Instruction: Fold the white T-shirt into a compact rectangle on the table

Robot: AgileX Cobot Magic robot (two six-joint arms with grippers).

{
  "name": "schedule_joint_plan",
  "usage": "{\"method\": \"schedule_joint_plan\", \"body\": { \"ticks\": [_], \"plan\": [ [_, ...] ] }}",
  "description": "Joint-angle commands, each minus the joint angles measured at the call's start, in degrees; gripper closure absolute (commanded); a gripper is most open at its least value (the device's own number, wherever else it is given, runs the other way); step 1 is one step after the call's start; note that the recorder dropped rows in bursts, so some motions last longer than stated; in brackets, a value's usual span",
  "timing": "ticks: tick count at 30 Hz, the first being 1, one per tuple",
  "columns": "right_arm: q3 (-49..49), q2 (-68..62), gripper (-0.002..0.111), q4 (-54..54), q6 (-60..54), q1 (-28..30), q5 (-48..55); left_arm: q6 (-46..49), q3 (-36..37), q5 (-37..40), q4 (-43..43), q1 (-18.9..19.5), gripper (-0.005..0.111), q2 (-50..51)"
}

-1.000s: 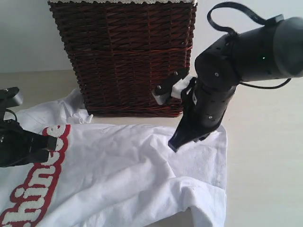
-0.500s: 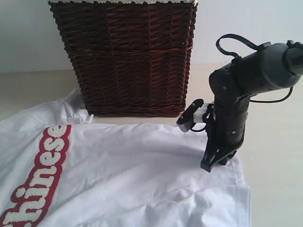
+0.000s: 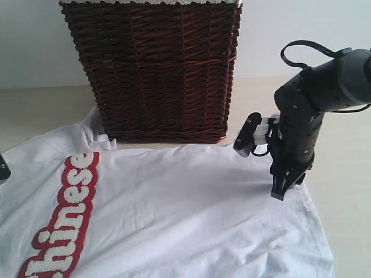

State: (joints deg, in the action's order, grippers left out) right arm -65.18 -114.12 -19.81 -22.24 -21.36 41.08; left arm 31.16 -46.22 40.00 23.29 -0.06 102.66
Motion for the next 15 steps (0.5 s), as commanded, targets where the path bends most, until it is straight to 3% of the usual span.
{"method": "schedule_joint_plan", "body": {
  "ticks": [1,7,15],
  "plan": [
    [0.16,6.77,0.062,4.48,-7.5,0.35,3.17,1.72,-2.28,-0.14,0.45,-1.81,0.027,-0.08],
    [0.28,11.41,0.045,7.01,-8.92,0.35,6.41,1.46,-4.33,1.09,-0.26,-4.12,0.027,-0.19],
    [0.28,10.11,0.043,8.59,-14.78,0.35,10.71,1.36,-4.43,3.19,-1.3,-6.51,0.027,-1.58]
  ]
}}
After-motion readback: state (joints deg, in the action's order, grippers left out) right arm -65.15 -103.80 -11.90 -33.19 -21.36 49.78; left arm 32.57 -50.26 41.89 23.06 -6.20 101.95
